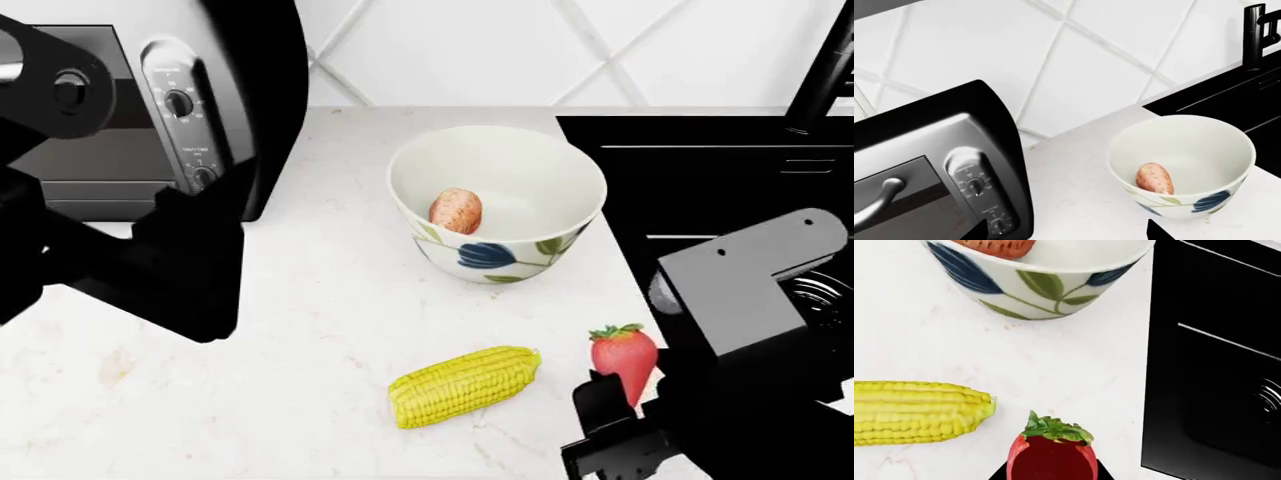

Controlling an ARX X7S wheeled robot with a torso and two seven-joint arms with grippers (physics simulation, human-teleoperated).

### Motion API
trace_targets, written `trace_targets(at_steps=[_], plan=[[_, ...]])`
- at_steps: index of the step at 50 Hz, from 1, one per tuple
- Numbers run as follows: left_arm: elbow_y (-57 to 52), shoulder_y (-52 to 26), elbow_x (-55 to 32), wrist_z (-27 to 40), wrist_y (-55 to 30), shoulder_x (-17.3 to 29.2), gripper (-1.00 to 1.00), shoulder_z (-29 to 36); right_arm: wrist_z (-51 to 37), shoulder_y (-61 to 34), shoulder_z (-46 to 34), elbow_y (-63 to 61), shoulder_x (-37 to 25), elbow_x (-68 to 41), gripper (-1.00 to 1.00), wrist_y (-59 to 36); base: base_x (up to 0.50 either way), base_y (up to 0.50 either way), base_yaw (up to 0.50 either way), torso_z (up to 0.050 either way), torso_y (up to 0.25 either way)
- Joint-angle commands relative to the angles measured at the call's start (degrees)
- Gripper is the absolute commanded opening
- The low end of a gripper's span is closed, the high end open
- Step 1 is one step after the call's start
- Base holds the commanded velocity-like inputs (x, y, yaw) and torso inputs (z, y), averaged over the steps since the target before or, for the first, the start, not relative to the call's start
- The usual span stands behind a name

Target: There is a mixed pile of frozen fruits and vegetables on the counter. Locate all the frozen vegetables and place the items in a bowl on the counter. Take all the frozen fruits and defrost them in a running sink.

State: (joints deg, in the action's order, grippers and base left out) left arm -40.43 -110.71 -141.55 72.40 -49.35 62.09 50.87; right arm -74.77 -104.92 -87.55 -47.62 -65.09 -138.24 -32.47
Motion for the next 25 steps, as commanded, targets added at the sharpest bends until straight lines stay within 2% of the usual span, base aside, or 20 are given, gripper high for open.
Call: trace_targets(at_steps=[1,10,18,25], plan=[[-0.68,0.16,-0.81,-0.58,0.33,0.55,1.0,-0.41,-4.09,-11.62,6.18,-1.49,-3.1,-9.7,-1.0,-3.87,0.0,0.0,0.0,0.0,0.0],[-1.87,-0.42,-4.19,-1.36,1.06,-0.35,1.0,-0.59,-7.3,-19.29,10.05,0.71,-4.1,-16.06,-1.0,-7.42,0.0,0.0,0.0,0.0,0.0],[-2.08,0.41,-5.24,-3.08,2.3,-3.87,1.0,-0.12,-9.21,-22.03,11.4,2.32,-4.94,-18.1,-1.0,-9.55,0.0,0.0,0.0,0.0,0.0],[-1.41,3.53,-2.7,-4.48,3.76,-6.82,1.0,1.01,-10.28,-24.38,13.14,3.54,-5.88,-20.09,-1.0,-11.17,0.0,0.0,0.0,0.0,0.0]])
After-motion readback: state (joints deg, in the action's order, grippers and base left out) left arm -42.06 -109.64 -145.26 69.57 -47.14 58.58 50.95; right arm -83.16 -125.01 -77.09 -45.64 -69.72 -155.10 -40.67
